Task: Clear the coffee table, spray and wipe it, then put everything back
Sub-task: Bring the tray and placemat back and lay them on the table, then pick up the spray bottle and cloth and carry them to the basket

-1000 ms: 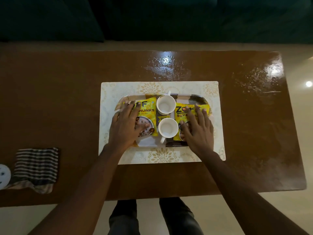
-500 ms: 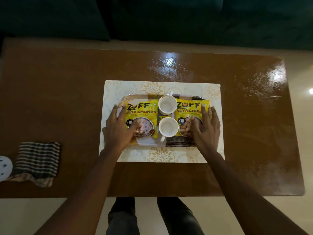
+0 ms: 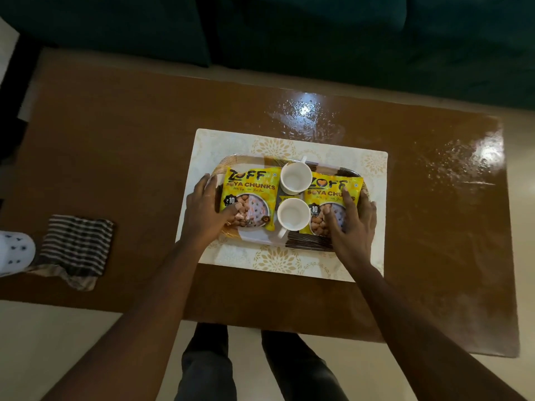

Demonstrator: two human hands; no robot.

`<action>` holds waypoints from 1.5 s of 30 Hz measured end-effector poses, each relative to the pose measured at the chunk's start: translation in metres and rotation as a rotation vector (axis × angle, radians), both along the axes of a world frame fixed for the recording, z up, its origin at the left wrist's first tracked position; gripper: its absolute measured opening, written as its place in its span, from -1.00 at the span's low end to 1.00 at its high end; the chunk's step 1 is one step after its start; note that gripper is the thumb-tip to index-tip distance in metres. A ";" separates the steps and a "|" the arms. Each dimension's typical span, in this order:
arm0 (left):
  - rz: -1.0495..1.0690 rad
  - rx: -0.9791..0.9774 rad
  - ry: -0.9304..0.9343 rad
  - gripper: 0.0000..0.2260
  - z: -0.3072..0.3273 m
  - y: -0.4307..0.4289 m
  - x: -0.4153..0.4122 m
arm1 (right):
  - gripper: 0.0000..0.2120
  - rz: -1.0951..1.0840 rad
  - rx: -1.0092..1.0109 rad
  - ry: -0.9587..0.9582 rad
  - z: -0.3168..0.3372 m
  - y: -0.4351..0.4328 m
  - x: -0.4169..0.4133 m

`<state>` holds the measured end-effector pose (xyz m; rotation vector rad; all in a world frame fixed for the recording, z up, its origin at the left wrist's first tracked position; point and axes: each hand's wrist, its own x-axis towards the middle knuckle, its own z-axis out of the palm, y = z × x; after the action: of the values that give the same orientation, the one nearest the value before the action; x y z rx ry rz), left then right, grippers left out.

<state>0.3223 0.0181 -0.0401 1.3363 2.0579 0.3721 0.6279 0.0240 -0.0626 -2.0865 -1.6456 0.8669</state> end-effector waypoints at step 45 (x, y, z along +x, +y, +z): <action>-0.133 0.330 0.193 -0.36 0.264 -0.247 -0.224 | -0.46 0.437 0.274 0.120 0.258 -0.195 -0.330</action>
<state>0.0981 -0.2285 0.2238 1.7565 2.1119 0.5616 0.2976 -0.1708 0.1950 -1.4906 -2.0578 0.8156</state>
